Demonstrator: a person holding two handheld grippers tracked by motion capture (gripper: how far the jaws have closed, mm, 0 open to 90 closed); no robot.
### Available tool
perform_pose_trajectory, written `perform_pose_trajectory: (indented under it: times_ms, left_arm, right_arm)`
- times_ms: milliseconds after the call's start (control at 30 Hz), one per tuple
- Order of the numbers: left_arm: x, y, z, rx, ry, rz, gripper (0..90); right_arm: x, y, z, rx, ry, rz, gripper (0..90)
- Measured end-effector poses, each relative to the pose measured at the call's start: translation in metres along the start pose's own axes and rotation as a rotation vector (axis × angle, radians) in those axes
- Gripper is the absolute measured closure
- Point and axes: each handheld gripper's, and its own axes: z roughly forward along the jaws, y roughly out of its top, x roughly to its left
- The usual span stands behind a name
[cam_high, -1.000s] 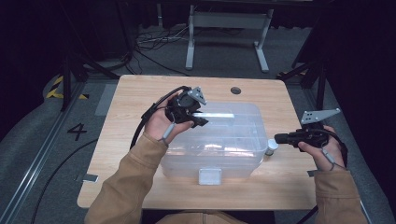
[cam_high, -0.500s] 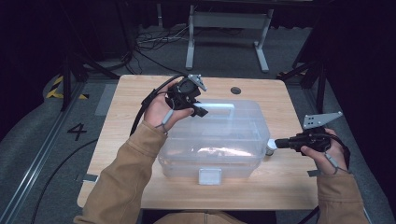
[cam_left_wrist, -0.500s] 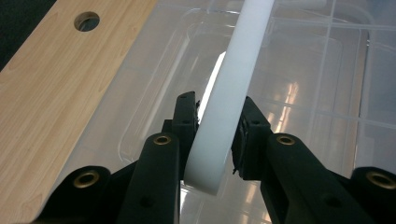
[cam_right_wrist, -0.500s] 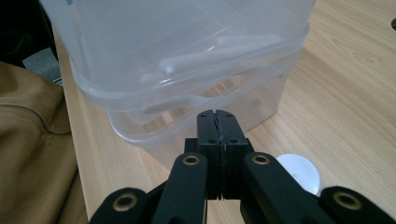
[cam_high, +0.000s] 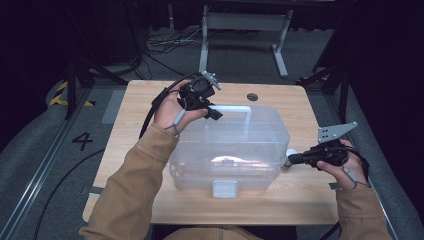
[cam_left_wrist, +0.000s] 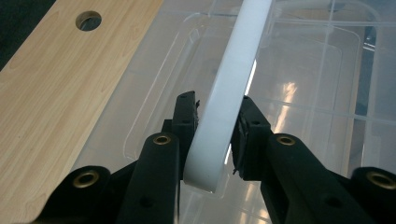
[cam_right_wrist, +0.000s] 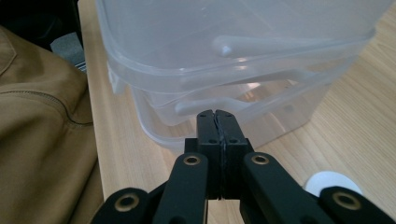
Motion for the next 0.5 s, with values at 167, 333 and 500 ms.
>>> perform_pose_trajectory:
  times_ms: [167, 333, 500]
  left_arm:
    - [0.001, 0.001, 0.0, 0.001, -0.002, -0.007, 73.9]
    - [0.002, 0.001, 0.0, 0.001, -0.004, -0.009, 73.8]
    - [0.001, 0.001, 0.0, 0.002, -0.003, -0.01, 73.8]
  right_arm:
    - [0.003, 0.003, 0.004, 0.008, 0.037, -0.014, 90.0]
    - [0.005, 0.005, 0.01, 0.02, 0.053, -0.031, 90.0]
    - [0.007, 0.007, 0.012, 0.018, 0.062, -0.04, 90.0]
